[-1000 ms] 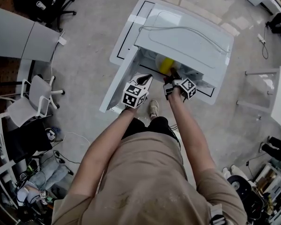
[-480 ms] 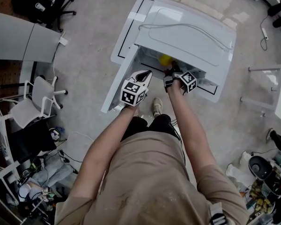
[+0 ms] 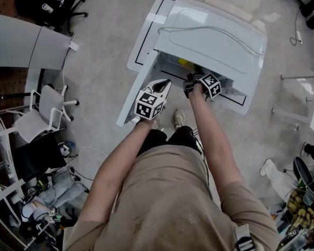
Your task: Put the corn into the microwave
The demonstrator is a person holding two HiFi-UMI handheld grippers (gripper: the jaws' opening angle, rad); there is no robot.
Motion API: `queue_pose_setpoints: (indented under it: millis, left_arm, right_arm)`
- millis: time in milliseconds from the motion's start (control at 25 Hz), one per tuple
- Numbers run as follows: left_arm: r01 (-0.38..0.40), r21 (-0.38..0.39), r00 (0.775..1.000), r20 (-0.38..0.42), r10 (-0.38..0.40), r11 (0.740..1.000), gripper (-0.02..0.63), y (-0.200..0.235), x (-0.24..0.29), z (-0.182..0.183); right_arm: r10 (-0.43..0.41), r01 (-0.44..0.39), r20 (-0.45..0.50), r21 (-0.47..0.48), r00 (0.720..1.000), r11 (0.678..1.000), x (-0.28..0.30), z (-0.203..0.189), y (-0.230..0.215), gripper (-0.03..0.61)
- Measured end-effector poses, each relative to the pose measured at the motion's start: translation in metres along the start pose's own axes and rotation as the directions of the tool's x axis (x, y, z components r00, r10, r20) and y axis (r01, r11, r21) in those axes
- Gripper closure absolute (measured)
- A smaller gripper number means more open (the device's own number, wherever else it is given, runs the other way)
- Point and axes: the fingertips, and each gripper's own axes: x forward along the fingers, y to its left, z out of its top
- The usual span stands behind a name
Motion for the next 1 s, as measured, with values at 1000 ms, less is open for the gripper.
queue_pose_setpoints:
  millis: [1000]
  left_arm:
    - [0.050,0.040,0.998,-0.040,-0.049,0.998,0.612,-0.001,-0.012,-0.011]
  right_arm:
    - [-0.326,0.061,-0.164,-0.811,0.931,0.582,-0.030,-0.052,-0.023,0.382]
